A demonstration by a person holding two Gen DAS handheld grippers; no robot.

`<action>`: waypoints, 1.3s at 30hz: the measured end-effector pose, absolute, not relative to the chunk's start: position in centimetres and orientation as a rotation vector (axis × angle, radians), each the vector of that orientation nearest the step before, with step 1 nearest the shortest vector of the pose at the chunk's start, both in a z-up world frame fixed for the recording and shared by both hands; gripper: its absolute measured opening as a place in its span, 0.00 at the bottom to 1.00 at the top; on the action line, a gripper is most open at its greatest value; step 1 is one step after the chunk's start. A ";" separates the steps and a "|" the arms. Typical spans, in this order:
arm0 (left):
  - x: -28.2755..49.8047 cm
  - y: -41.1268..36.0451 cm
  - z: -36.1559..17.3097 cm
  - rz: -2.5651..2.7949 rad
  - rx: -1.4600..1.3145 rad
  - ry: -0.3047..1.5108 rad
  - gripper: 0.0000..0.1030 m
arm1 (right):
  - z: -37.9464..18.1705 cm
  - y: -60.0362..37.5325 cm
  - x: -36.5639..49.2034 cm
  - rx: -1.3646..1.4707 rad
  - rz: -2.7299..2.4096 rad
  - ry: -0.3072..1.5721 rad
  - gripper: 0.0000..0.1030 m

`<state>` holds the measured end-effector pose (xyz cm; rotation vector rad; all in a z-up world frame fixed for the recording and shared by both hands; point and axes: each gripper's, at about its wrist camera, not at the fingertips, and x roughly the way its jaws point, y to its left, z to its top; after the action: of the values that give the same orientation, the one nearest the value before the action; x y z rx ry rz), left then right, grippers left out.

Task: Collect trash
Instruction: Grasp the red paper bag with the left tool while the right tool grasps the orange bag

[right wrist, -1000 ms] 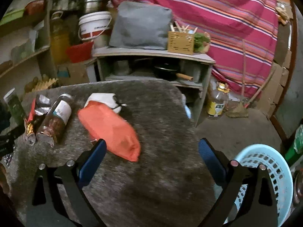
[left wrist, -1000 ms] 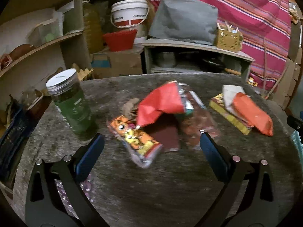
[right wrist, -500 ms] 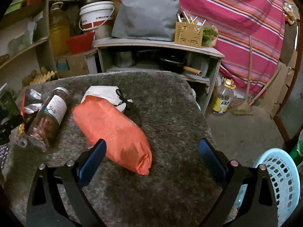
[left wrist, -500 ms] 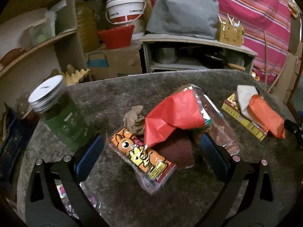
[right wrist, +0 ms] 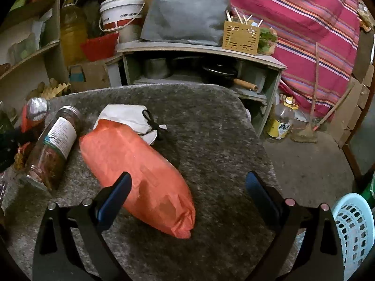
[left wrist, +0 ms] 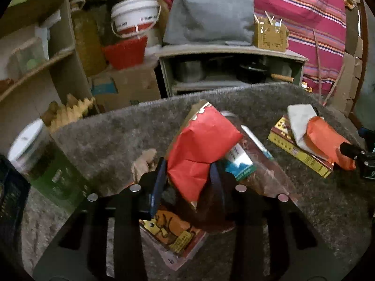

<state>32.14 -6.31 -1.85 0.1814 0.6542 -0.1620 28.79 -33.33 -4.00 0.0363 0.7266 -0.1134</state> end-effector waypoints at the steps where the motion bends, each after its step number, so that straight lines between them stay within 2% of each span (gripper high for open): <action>1: 31.9 -6.3 -1.6 -0.157 0.180 0.642 0.33 | -4.0 -33.3 28.9 0.035 -0.110 0.730 0.93; 12: 30.9 -4.1 -0.5 -0.118 0.098 0.633 0.32 | -5.1 -32.7 29.1 0.002 -0.095 0.772 0.91; 14: 30.5 -4.3 -0.6 -0.120 0.109 0.629 0.32 | -5.1 -32.6 29.0 0.008 -0.076 0.771 0.85; 17: 30.0 -4.5 -0.7 -0.122 0.124 0.629 0.32 | -5.1 -32.4 28.7 0.017 -0.044 0.774 0.68; 19: 29.6 -4.6 -0.8 -0.121 0.129 0.629 0.32 | -5.1 -32.2 28.5 0.007 -0.032 0.773 0.49; 25: 29.1 -4.7 -1.1 -0.115 0.133 0.635 0.32 | -5.2 -31.8 28.0 -0.012 -0.022 0.776 0.26; 33: 28.8 -4.7 -1.0 -0.110 0.132 0.634 0.32 | -4.4 -32.0 27.1 -0.005 -0.017 0.750 0.15; 39: 27.9 -4.4 -0.6 -0.100 0.125 0.624 0.31 | -3.0 -32.7 25.6 0.012 -0.021 0.703 0.12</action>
<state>27.89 -4.38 -0.61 0.1247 0.6240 -0.0998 25.59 -32.65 -2.97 0.0120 0.7029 -0.0209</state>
